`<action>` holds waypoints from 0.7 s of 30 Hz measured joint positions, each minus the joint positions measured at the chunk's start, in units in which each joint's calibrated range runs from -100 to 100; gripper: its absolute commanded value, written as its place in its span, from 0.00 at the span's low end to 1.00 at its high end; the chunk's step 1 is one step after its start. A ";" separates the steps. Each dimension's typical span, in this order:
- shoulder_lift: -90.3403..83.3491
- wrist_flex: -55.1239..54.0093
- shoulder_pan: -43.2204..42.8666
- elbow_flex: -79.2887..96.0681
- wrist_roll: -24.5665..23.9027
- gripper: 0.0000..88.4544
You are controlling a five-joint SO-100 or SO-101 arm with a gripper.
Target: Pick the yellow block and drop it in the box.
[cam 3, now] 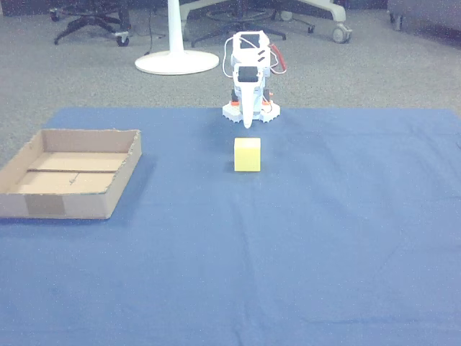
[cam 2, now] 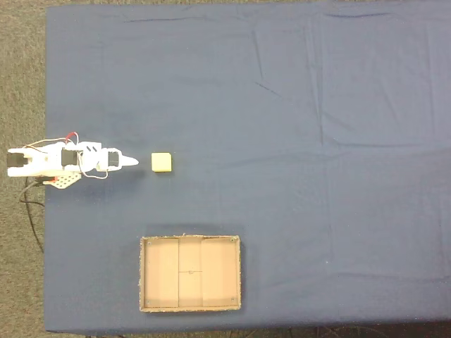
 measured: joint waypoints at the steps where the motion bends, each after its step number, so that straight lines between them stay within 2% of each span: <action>1: 0.00 0.00 0.00 0.00 -0.05 0.07; 3: 0.00 0.08 0.16 -0.09 -0.49 0.47; 4: 0.34 0.55 0.74 -1.16 -0.98 0.55; 7: 10.49 10.27 2.29 -14.22 -2.44 0.51; 10: 26.68 18.34 2.94 -33.32 2.05 0.53; 13: 42.20 19.98 3.11 -47.27 1.47 0.54; 21: 74.51 18.97 3.11 -64.06 2.39 0.54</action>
